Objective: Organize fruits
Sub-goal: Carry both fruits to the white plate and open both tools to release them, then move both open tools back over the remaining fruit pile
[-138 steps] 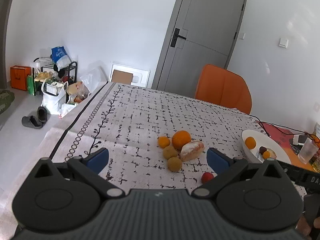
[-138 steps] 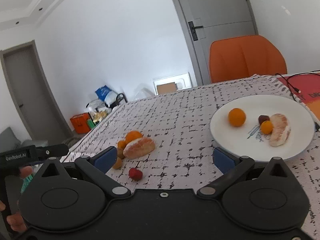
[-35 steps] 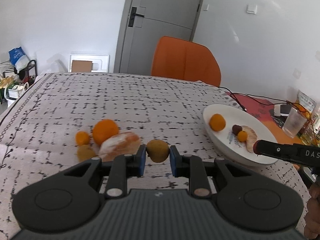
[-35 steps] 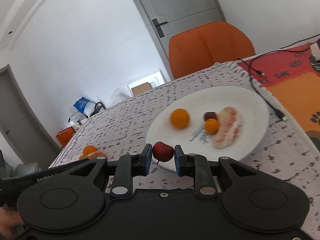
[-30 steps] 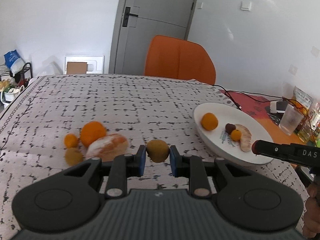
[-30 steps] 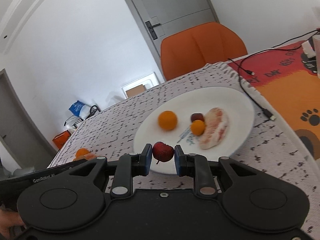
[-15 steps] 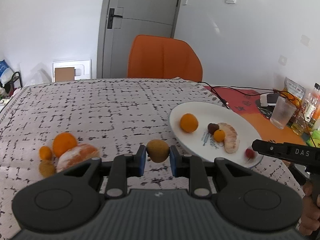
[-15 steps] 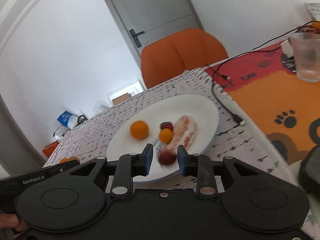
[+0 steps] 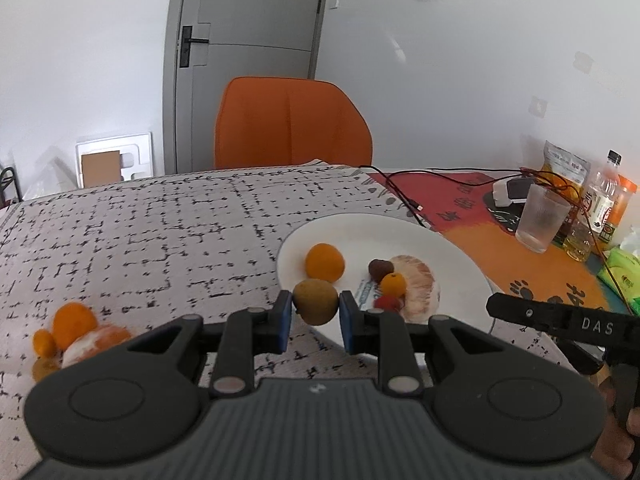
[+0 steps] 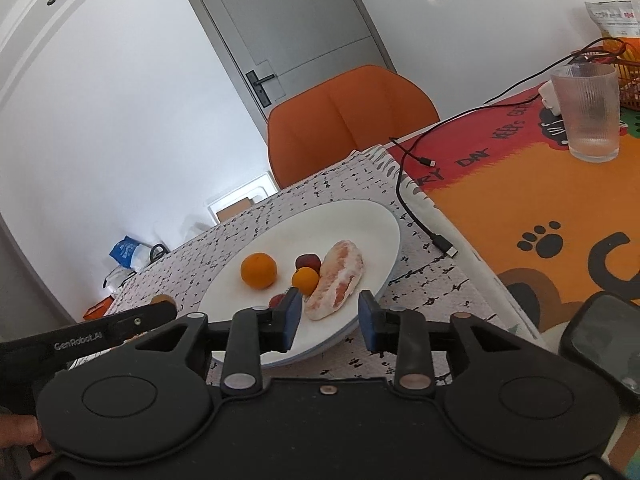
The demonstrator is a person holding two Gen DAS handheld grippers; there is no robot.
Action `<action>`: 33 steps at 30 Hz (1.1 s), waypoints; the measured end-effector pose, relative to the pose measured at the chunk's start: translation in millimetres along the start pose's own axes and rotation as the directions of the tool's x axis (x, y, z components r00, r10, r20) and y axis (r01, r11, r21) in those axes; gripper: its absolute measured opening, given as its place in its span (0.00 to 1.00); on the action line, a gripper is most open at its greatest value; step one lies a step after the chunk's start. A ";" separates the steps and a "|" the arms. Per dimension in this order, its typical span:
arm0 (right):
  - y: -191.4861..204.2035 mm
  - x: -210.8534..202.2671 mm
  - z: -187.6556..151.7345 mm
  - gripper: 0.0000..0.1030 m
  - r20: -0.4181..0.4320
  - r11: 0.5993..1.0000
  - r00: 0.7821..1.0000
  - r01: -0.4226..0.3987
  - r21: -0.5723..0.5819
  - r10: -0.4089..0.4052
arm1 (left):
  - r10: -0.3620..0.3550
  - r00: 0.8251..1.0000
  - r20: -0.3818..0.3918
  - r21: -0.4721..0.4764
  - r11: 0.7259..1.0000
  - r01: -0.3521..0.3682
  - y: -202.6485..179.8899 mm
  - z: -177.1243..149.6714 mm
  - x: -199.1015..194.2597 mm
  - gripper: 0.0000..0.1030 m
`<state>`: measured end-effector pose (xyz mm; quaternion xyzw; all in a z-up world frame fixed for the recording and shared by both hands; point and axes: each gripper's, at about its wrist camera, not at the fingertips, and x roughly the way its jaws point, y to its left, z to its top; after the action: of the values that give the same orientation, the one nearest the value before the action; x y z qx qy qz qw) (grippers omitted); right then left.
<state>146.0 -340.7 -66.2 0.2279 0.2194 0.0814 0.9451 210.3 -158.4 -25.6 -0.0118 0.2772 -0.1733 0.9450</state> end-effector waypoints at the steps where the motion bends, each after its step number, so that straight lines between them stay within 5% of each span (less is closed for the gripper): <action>1: -0.5 -0.2 0.1 0.32 0.000 1.000 1.000 -0.001 0.001 0.001 | -0.005 1.000 -0.001 0.001 1.000 0.005 -1.7 1.0 1.2 0.23; 15: 5.9 0.4 -1.4 0.34 -0.010 1.000 0.999 -0.030 -0.008 0.030 | 0.047 0.999 0.023 -0.025 0.999 -0.047 11.7 -3.4 -9.1 0.62; 19: 10.4 1.7 -2.2 0.53 -0.006 1.000 1.000 -0.019 -0.015 0.019 | 0.069 0.997 0.032 -0.040 0.997 -0.068 22.6 -4.6 -18.5 0.81; 21: 14.2 1.5 -3.0 0.54 -0.004 1.000 1.000 -0.019 -0.025 0.019 | 0.076 0.996 0.034 -0.046 0.996 -0.075 27.9 -5.4 -23.7 0.88; 33: 39.1 3.2 -8.9 0.94 0.003 0.996 1.000 -0.030 -0.082 0.030 | 0.154 0.988 -0.011 -0.100 0.983 -0.155 62.3 -14.7 -46.1 0.91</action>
<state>142.7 -301.8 -56.2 0.1923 0.2105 0.1041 0.9528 186.3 -83.4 -21.4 -0.0376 0.2872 -0.0852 0.9533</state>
